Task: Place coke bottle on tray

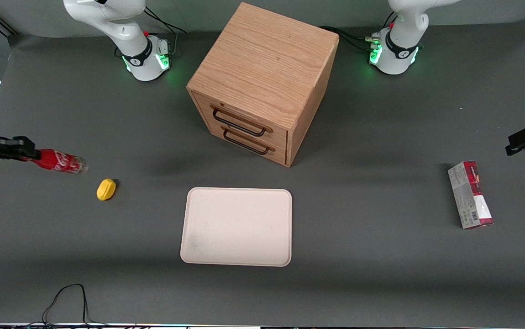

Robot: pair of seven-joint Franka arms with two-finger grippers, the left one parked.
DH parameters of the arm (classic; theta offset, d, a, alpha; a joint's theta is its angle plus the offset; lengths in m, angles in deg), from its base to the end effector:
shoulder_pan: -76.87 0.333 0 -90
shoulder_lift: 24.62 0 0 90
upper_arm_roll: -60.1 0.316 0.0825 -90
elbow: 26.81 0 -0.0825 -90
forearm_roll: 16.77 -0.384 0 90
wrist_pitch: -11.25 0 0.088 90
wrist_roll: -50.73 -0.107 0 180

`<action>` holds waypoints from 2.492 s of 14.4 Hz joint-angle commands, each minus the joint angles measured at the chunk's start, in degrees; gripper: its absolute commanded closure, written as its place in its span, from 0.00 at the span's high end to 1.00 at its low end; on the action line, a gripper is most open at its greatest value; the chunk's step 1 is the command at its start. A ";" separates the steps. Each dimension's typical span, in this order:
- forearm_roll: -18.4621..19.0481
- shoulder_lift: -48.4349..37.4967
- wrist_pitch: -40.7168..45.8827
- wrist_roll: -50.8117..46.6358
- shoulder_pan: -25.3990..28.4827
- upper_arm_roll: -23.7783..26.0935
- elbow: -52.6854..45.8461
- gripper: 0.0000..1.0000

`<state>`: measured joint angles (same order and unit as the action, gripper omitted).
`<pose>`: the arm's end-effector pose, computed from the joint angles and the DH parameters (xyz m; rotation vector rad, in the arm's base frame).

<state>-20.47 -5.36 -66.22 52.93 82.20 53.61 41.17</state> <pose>0.6299 0.0086 0.5857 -3.0991 -0.0465 0.2607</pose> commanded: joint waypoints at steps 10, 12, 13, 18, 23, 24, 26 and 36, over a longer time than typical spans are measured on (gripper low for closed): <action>7.73 31.89 -27.10 -41.48 11.19 11.07 -19.55 0.00; 7.82 32.68 -28.17 -41.48 11.19 11.07 -19.46 0.00; 7.91 33.21 -28.43 -41.48 11.28 11.07 -19.46 0.00; 9.84 34.53 -28.79 -41.66 12.07 11.07 -19.20 0.00; 10.02 34.62 -29.57 -41.92 12.07 10.98 -19.11 1.00; 10.02 34.62 -29.58 -41.92 12.07 10.98 -19.11 1.00; 10.11 34.62 -29.58 -42.10 12.07 10.98 -19.11 1.00; 6.88 10.87 -20.78 -28.69 6.90 10.98 5.15 1.00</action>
<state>-12.01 20.45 -86.25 17.88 92.43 64.32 27.98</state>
